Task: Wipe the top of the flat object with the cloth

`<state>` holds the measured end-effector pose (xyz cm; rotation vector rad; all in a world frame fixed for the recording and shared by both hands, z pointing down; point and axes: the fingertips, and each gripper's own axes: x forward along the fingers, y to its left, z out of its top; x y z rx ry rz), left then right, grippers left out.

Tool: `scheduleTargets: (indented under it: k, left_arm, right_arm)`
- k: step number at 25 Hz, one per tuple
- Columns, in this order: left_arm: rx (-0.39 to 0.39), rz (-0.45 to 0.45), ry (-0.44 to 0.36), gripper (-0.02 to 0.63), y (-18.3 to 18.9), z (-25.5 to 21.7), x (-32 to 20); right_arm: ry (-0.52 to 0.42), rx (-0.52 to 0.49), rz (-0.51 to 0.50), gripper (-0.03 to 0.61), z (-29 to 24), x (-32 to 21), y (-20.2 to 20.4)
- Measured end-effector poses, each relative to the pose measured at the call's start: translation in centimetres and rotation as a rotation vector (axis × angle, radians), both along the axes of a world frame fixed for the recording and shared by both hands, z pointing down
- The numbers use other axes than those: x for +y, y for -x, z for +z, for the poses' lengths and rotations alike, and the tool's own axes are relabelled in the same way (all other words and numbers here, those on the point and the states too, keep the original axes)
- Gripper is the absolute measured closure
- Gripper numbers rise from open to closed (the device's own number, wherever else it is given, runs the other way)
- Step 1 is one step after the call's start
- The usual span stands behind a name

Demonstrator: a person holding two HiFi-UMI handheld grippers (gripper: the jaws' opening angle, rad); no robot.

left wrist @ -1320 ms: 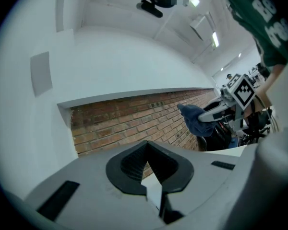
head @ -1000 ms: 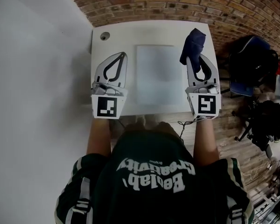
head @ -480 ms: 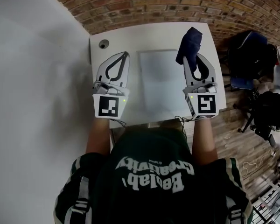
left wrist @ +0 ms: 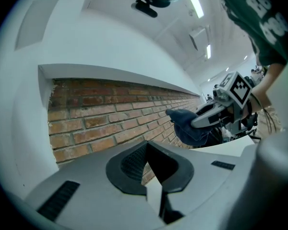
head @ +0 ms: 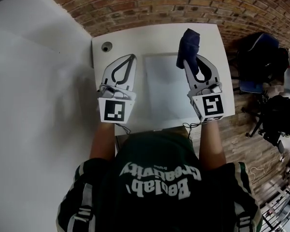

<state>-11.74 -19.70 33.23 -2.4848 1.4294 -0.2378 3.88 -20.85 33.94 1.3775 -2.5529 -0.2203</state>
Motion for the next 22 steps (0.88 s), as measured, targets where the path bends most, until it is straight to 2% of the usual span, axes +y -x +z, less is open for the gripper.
scheduleTargets:
  k: [5,10,22]
  left_arm:
    - [0.020,-0.023,0.024,0.618,0.2,0.9,-0.5]
    - [0.026,-0.039,0.019,0.618,0.4,1.2,-0.3]
    - [0.048,-0.110,0.090,0.618,2.3,3.5,0.6]
  right_arm:
    - [0.080,0.047,-0.054,0.495,2.5,-1.2,1.7]
    - [0.224,0.083,-0.128,0.497,6.9,-1.9,4.5]
    - [0.581,0.261,-0.231,0.497,19.9,-3.3,9.3]
